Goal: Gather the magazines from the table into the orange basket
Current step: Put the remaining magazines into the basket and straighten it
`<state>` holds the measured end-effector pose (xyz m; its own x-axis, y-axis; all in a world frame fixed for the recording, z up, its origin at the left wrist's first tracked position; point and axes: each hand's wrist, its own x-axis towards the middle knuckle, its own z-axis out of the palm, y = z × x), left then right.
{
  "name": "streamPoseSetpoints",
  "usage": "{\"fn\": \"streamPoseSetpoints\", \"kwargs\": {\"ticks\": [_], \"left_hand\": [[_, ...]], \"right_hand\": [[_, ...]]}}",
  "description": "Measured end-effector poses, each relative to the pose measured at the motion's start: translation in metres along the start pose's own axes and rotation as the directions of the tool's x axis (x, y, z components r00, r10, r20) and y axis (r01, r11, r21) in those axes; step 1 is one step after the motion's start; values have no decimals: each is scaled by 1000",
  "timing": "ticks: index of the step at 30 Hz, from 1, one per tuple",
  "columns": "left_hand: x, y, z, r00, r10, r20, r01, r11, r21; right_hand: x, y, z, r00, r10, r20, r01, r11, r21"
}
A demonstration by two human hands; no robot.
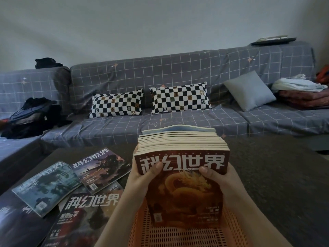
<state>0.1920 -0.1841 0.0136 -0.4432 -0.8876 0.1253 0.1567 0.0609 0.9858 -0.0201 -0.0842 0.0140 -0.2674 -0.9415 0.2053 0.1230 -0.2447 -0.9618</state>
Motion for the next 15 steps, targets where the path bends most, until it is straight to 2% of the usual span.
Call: {"fn": "streamPoseSetpoints", "kwargs": {"ticks": [4,10,13,15], "left_hand": [[4,3,0,999,38,-27,-39,999,-27],[3,2,-15,998,8,59,-12,998,61],[2,1,-16,998,41,51,-47,991,124],[1,2,-10,999,23,49,-27,997,76]], "right_hand": [[12,-8,-2,999,0,40,0,1000,13],[12,-12,-18,988,66,139,-55,995,-85],[9,-11,-19,989,41,142,-33,998,-59],[7,-6,-13,994,35,103,-34,999,-10]]}}
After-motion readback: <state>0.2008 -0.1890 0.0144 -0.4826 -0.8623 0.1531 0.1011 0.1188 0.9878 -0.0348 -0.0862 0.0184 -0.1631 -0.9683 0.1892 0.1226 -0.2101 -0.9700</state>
